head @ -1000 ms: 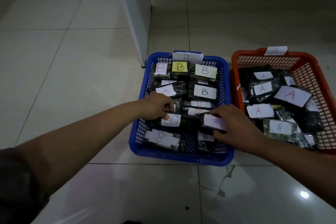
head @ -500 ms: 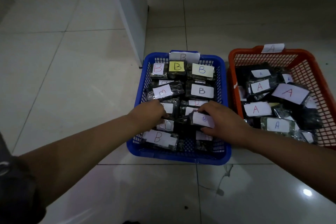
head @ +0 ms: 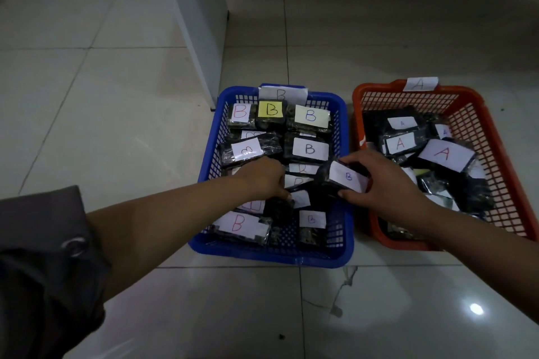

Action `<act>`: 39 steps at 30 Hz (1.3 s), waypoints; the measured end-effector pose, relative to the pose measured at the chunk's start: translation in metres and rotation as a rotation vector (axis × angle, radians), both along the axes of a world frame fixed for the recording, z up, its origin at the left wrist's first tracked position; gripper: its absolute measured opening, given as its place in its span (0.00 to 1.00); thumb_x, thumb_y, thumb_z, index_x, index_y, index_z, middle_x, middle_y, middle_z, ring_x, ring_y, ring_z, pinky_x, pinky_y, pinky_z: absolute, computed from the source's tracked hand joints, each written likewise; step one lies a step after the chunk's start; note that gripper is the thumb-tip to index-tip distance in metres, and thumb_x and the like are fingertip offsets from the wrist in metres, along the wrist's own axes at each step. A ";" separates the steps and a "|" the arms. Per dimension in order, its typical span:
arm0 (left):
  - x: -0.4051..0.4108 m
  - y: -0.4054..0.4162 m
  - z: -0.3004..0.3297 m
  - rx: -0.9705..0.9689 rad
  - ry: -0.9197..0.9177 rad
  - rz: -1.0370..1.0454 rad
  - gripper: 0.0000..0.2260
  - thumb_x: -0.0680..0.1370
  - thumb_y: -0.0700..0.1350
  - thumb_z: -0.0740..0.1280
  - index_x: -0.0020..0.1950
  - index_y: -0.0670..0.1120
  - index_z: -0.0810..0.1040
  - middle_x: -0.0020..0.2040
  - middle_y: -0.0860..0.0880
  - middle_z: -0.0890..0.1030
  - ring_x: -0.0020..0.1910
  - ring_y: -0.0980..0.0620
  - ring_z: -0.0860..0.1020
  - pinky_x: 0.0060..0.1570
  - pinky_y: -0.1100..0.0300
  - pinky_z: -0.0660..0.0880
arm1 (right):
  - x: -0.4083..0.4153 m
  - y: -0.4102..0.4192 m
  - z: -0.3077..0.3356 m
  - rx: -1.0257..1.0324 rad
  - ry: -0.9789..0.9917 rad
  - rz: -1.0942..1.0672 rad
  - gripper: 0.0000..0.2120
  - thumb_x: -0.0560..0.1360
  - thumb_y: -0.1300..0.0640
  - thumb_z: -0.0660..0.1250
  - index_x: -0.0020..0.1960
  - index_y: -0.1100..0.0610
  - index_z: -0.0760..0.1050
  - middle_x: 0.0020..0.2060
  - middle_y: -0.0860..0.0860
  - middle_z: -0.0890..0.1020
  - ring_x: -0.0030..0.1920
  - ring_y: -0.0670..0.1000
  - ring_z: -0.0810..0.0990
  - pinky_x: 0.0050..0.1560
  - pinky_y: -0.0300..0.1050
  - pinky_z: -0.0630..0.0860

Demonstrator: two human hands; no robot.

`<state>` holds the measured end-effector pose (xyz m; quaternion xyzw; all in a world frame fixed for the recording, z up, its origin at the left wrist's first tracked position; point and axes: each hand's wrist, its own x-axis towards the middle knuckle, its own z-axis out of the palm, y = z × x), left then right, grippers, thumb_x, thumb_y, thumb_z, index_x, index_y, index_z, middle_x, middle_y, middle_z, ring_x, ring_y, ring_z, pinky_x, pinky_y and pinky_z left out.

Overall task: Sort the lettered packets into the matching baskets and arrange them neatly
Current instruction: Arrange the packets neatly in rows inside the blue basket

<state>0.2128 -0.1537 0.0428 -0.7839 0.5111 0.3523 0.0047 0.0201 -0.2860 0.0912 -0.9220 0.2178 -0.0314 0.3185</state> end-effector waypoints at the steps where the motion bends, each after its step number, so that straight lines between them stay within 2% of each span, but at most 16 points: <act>1: 0.000 -0.001 -0.002 -0.013 0.012 0.028 0.16 0.72 0.53 0.71 0.51 0.41 0.81 0.49 0.45 0.82 0.48 0.48 0.79 0.47 0.56 0.76 | -0.002 0.000 -0.001 0.006 0.005 0.006 0.23 0.65 0.57 0.76 0.58 0.52 0.74 0.50 0.45 0.75 0.50 0.43 0.73 0.47 0.30 0.68; 3: 0.001 -0.002 -0.002 -0.028 0.026 0.031 0.14 0.73 0.51 0.72 0.51 0.42 0.81 0.49 0.46 0.82 0.48 0.48 0.78 0.47 0.56 0.76 | -0.003 0.000 -0.003 0.017 0.010 0.030 0.24 0.65 0.56 0.76 0.59 0.51 0.74 0.51 0.45 0.76 0.50 0.42 0.73 0.49 0.32 0.69; 6: 0.004 -0.001 -0.001 -0.090 0.047 -0.040 0.08 0.75 0.50 0.70 0.45 0.46 0.77 0.42 0.51 0.78 0.43 0.51 0.75 0.36 0.61 0.69 | -0.002 0.001 -0.005 0.021 0.010 0.075 0.25 0.65 0.54 0.76 0.59 0.51 0.73 0.51 0.43 0.75 0.51 0.41 0.73 0.49 0.27 0.67; 7: 0.006 0.000 0.001 -0.132 0.069 -0.047 0.07 0.75 0.49 0.69 0.41 0.49 0.74 0.39 0.52 0.75 0.41 0.51 0.74 0.35 0.61 0.67 | -0.001 0.000 -0.005 0.017 0.008 0.087 0.25 0.65 0.54 0.76 0.60 0.51 0.73 0.50 0.43 0.75 0.51 0.41 0.73 0.49 0.27 0.67; 9: 0.011 0.002 0.004 -0.230 0.100 -0.037 0.08 0.76 0.48 0.68 0.41 0.49 0.71 0.40 0.51 0.74 0.41 0.51 0.73 0.38 0.59 0.68 | -0.001 0.000 -0.006 0.010 0.000 0.098 0.25 0.65 0.53 0.76 0.60 0.50 0.73 0.50 0.42 0.75 0.51 0.41 0.73 0.49 0.27 0.67; 13: 0.020 0.001 0.020 -0.361 0.149 0.080 0.07 0.77 0.48 0.67 0.48 0.47 0.71 0.47 0.48 0.77 0.46 0.50 0.75 0.45 0.57 0.71 | -0.004 0.001 -0.010 -0.011 -0.029 0.112 0.25 0.65 0.53 0.76 0.60 0.50 0.73 0.50 0.42 0.75 0.52 0.42 0.72 0.51 0.31 0.67; 16: 0.029 0.008 0.039 -0.294 0.224 0.128 0.07 0.77 0.48 0.67 0.51 0.48 0.73 0.48 0.50 0.77 0.48 0.53 0.75 0.48 0.59 0.72 | -0.002 0.007 -0.013 -0.003 -0.016 0.141 0.26 0.64 0.50 0.77 0.59 0.47 0.73 0.50 0.41 0.75 0.53 0.44 0.72 0.53 0.38 0.69; 18: 0.035 0.019 0.045 -0.162 0.283 0.097 0.08 0.77 0.48 0.66 0.55 0.48 0.74 0.47 0.53 0.77 0.46 0.56 0.75 0.46 0.62 0.71 | 0.002 0.012 -0.011 0.041 0.010 0.182 0.25 0.64 0.48 0.77 0.58 0.45 0.73 0.50 0.39 0.74 0.54 0.43 0.71 0.53 0.36 0.68; 21: 0.037 0.038 0.039 -0.049 0.233 0.064 0.09 0.78 0.47 0.65 0.58 0.49 0.74 0.48 0.53 0.77 0.46 0.56 0.75 0.45 0.65 0.70 | 0.011 0.026 -0.013 0.107 0.166 0.319 0.26 0.64 0.47 0.76 0.60 0.46 0.73 0.53 0.40 0.75 0.55 0.41 0.70 0.56 0.37 0.68; 24: 0.041 0.048 0.035 -0.063 0.216 0.120 0.09 0.79 0.46 0.64 0.59 0.49 0.74 0.48 0.52 0.77 0.47 0.55 0.74 0.44 0.67 0.69 | 0.020 0.045 -0.030 0.013 0.306 0.399 0.29 0.65 0.46 0.76 0.63 0.49 0.72 0.56 0.45 0.74 0.58 0.45 0.69 0.58 0.42 0.69; 27: 0.050 0.050 0.040 -0.130 0.190 0.172 0.08 0.79 0.45 0.64 0.58 0.48 0.74 0.48 0.53 0.77 0.44 0.60 0.73 0.41 0.69 0.68 | 0.029 0.050 -0.043 -0.031 0.251 0.278 0.27 0.64 0.48 0.76 0.59 0.51 0.71 0.55 0.48 0.74 0.58 0.48 0.69 0.57 0.43 0.69; 29: 0.055 0.051 0.043 -0.172 0.179 0.205 0.08 0.79 0.45 0.64 0.58 0.48 0.74 0.48 0.53 0.77 0.45 0.59 0.74 0.42 0.70 0.68 | 0.036 0.045 -0.047 -0.034 0.220 0.214 0.25 0.65 0.49 0.76 0.58 0.52 0.71 0.54 0.49 0.74 0.57 0.49 0.70 0.56 0.43 0.69; 31: 0.057 0.053 0.043 -0.187 0.196 0.216 0.09 0.78 0.46 0.64 0.58 0.49 0.74 0.48 0.53 0.76 0.47 0.57 0.74 0.43 0.70 0.69 | 0.042 0.044 -0.049 -0.041 0.235 0.199 0.25 0.65 0.49 0.76 0.58 0.53 0.71 0.55 0.49 0.75 0.57 0.50 0.71 0.56 0.43 0.70; 35: 0.056 0.058 0.039 -0.181 0.247 0.199 0.08 0.78 0.46 0.65 0.57 0.50 0.74 0.47 0.54 0.77 0.44 0.60 0.74 0.41 0.68 0.68 | 0.043 0.047 -0.046 -0.032 0.282 0.188 0.27 0.64 0.48 0.77 0.58 0.54 0.71 0.54 0.50 0.75 0.55 0.49 0.72 0.54 0.45 0.72; 37: 0.055 0.059 0.037 -0.166 0.257 0.187 0.09 0.78 0.46 0.65 0.58 0.49 0.74 0.47 0.53 0.78 0.45 0.58 0.75 0.43 0.68 0.70 | 0.039 0.050 -0.041 0.018 0.294 0.158 0.28 0.62 0.47 0.78 0.56 0.54 0.71 0.52 0.49 0.75 0.52 0.48 0.73 0.51 0.44 0.73; 39: 0.053 0.061 0.035 -0.152 0.253 0.167 0.10 0.78 0.46 0.65 0.59 0.48 0.75 0.49 0.51 0.78 0.47 0.55 0.76 0.44 0.68 0.70 | 0.036 0.055 -0.039 0.040 0.310 0.157 0.27 0.61 0.47 0.78 0.53 0.52 0.69 0.48 0.47 0.74 0.49 0.47 0.73 0.44 0.41 0.71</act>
